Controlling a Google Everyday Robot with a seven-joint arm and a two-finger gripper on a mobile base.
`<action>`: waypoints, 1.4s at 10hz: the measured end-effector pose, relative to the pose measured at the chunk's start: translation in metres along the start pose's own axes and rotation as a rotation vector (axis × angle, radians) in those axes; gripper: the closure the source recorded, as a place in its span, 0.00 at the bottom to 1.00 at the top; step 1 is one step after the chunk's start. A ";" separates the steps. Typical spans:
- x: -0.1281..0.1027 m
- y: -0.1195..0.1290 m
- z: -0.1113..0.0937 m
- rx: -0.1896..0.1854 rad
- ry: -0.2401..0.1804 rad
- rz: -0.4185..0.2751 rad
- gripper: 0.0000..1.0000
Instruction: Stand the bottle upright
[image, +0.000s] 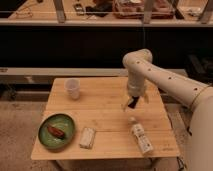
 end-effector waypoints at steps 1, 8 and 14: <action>0.001 0.001 0.011 -0.006 -0.001 0.003 0.20; -0.009 -0.011 0.066 0.043 -0.074 0.001 0.20; -0.006 -0.005 0.102 0.039 -0.074 -0.008 0.20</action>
